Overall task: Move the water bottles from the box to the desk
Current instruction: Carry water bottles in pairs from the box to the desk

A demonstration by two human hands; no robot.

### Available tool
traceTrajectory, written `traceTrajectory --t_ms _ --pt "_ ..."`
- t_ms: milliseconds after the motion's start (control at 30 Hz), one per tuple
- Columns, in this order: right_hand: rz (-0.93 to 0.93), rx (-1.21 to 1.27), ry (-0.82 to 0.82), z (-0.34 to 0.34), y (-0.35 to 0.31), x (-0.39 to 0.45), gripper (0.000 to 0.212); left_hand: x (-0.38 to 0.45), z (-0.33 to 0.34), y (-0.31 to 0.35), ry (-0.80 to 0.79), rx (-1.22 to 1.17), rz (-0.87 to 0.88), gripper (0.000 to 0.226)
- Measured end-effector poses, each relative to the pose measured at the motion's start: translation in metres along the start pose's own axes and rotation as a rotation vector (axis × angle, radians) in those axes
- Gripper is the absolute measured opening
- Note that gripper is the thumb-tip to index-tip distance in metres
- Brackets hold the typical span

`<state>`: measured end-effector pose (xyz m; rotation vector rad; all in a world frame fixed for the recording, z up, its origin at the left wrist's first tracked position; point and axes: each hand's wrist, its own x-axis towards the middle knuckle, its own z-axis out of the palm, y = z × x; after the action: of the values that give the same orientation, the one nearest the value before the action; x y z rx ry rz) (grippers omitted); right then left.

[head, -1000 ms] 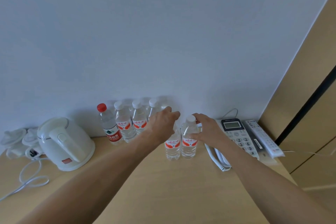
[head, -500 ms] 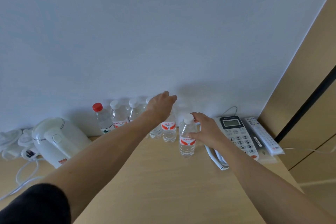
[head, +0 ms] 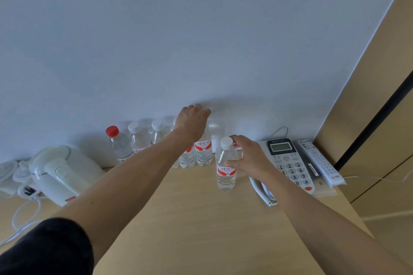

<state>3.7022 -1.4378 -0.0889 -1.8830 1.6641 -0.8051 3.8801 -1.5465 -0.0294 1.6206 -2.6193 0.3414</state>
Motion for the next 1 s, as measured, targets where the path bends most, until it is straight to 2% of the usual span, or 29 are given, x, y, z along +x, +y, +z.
traceTrajectory --t_ms 133,233,433,700,1000 --pt "0.012 0.013 0.008 -0.001 0.0 0.005 0.065 -0.013 0.004 -0.002 0.041 0.049 0.036 0.058" --pt "0.025 0.029 0.018 -0.002 -0.001 0.01 0.064 -0.03 0.012 -0.002 0.098 0.065 0.069 0.065" --pt "0.032 0.0 0.033 -0.004 -0.002 0.028 0.058 -0.043 0.004 -0.017 0.044 -0.146 0.038 0.071" --pt "0.008 -0.028 0.082 -0.01 -0.005 0.056 0.051 -0.045 -0.016 -0.032 -0.147 -0.193 0.069 0.081" --pt "-0.02 -0.066 0.134 -0.004 0.003 0.084 0.057 -0.039 -0.019 -0.04 -0.172 -0.231 0.088 0.081"
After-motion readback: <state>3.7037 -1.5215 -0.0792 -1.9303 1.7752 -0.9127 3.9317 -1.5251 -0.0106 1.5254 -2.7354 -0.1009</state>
